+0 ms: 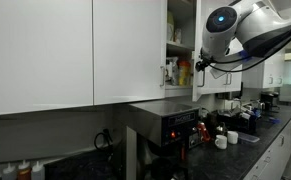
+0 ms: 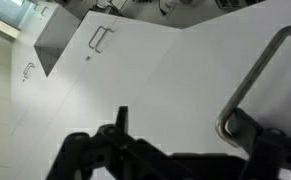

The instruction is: Open the door of the kitchen cabinet

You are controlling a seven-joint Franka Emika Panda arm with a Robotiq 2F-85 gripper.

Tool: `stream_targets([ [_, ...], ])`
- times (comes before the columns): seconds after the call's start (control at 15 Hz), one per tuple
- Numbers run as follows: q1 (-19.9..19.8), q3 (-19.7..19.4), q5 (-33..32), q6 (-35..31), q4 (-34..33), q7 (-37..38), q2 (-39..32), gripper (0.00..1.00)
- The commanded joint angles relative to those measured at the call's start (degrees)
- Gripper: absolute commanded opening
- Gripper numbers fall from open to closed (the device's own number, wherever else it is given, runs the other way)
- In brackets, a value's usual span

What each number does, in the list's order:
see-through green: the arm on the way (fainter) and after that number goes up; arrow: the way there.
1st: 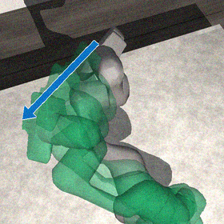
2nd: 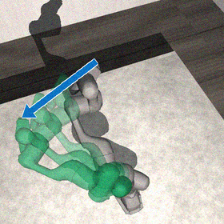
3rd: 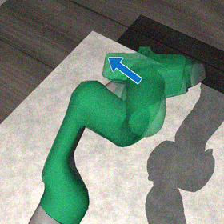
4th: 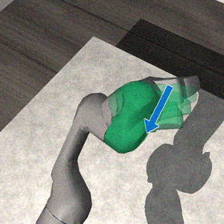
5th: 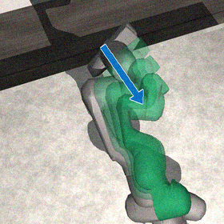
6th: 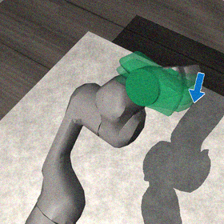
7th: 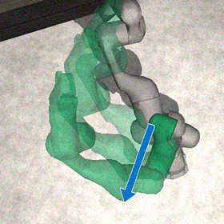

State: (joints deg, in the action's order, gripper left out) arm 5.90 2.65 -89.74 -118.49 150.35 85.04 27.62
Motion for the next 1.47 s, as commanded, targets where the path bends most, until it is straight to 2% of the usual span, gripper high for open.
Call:
stream_targets([
  [0.0, -0.92, -2.11, 1.96, 2.27, 2.97, -1.64, 5.46, 1.0],
  [0.8, -1.63, -3.93, 4.43, 1.04, 6.74, -2.57, 12.08, 1.0],
  [1.4, -2.52, -5.62, 10.21, 5.84, 9.58, -5.73, 20.22, 1.0],
])
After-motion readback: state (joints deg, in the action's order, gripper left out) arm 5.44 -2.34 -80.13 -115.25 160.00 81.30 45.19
